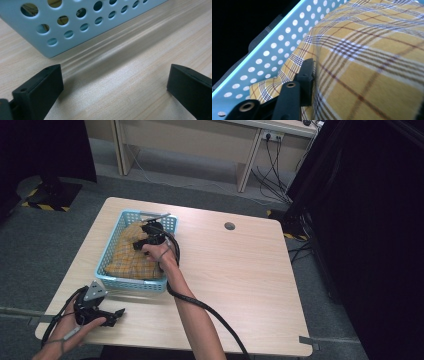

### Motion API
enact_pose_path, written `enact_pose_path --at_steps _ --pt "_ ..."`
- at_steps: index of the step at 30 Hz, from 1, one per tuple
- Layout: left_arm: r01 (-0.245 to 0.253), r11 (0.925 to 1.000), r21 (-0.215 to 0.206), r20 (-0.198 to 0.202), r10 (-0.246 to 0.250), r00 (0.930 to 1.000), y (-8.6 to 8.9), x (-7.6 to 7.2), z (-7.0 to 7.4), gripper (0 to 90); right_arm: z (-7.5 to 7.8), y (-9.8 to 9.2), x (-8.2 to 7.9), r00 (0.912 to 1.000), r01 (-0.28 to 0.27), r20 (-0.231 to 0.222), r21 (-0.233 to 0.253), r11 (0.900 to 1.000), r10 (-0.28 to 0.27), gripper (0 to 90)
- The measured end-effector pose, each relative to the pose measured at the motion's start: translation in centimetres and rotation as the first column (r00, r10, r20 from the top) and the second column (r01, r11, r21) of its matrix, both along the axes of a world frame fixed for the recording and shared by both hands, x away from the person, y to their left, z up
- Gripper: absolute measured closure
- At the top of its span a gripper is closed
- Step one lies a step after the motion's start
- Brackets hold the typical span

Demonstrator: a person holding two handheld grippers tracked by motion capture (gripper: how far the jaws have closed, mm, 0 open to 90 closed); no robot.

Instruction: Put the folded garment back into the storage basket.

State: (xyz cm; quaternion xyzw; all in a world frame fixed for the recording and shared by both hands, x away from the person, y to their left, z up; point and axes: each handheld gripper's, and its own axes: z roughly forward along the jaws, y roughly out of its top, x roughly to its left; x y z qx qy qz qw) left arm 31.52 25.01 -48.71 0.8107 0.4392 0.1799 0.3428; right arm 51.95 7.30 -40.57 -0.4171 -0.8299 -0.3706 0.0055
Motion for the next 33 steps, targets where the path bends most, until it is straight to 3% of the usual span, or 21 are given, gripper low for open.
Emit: enact_pose_path --at_steps 9,17,20,26,28,33 --pt "0.0 1.0 0.001 0.0 0.0 1.0 0.0 0.0 0.0 0.0 0.9 -0.6 0.2 0.9999 0.003 -0.012 -0.024 1.0 -0.003 49.0" --pt "0.002 1.0 0.003 -0.001 -0.002 1.0 0.0 0.0 0.0 0.0 2.0 -2.2 0.3 0.9992 0.0 -0.04 -0.026 1.0 -0.001 44.0" --pt "0.002 1.0 0.005 -0.001 -0.002 1.0 0.0 0.0 0.0 0.0 2.4 -2.9 0.2 0.9991 -0.005 -0.042 -0.051 0.999 0.002 40.3" --pt "0.0 1.0 0.001 0.0 0.0 1.0 0.0 0.0 0.0 0.0 3.8 -4.8 0.0 0.9998 -0.006 -0.02 -0.023 1.0 0.005 40.3" --pt "0.001 1.0 0.002 0.0 -0.001 1.0 0.0 0.0 0.0 0.0 4.6 -6.1 0.0 0.9997 0.019 -0.017 -0.006 1.0 -0.019 39.9" --pt "0.0 1.0 0.002 -0.001 0.0 1.0 0.0 0.0 0.0 0.0 5.1 -7.2 0.0 0.9992 0.039 -0.005 -0.004 0.999 -0.039 38.4"
